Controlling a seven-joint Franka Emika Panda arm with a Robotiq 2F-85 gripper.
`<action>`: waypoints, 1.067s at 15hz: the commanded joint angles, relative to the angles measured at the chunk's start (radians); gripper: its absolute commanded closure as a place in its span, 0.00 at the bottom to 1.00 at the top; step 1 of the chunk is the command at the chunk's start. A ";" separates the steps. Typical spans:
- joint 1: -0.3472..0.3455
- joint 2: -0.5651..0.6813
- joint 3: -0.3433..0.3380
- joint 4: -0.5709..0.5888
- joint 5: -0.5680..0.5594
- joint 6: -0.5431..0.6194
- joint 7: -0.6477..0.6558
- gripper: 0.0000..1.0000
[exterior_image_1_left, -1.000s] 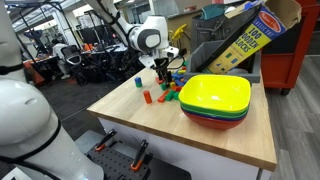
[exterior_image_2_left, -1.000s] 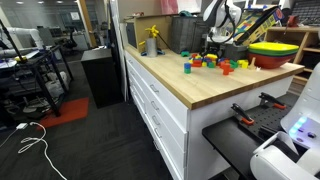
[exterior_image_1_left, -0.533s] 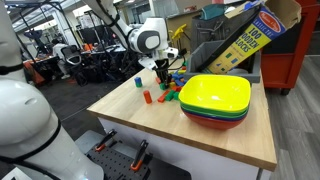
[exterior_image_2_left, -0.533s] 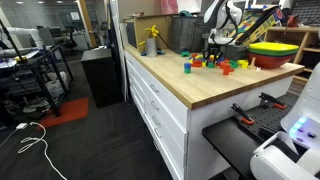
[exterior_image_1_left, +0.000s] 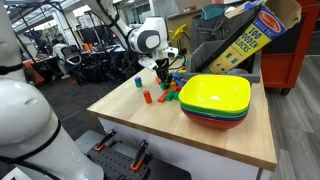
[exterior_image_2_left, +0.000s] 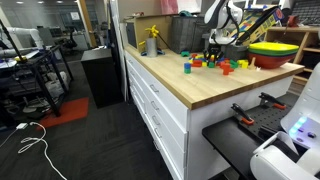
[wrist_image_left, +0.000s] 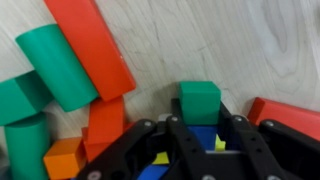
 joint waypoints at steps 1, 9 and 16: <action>-0.003 -0.059 0.000 -0.031 -0.024 0.011 -0.012 0.91; 0.006 -0.065 0.016 -0.057 -0.066 0.015 -0.042 0.91; 0.012 -0.068 0.024 -0.098 -0.115 0.030 -0.107 0.40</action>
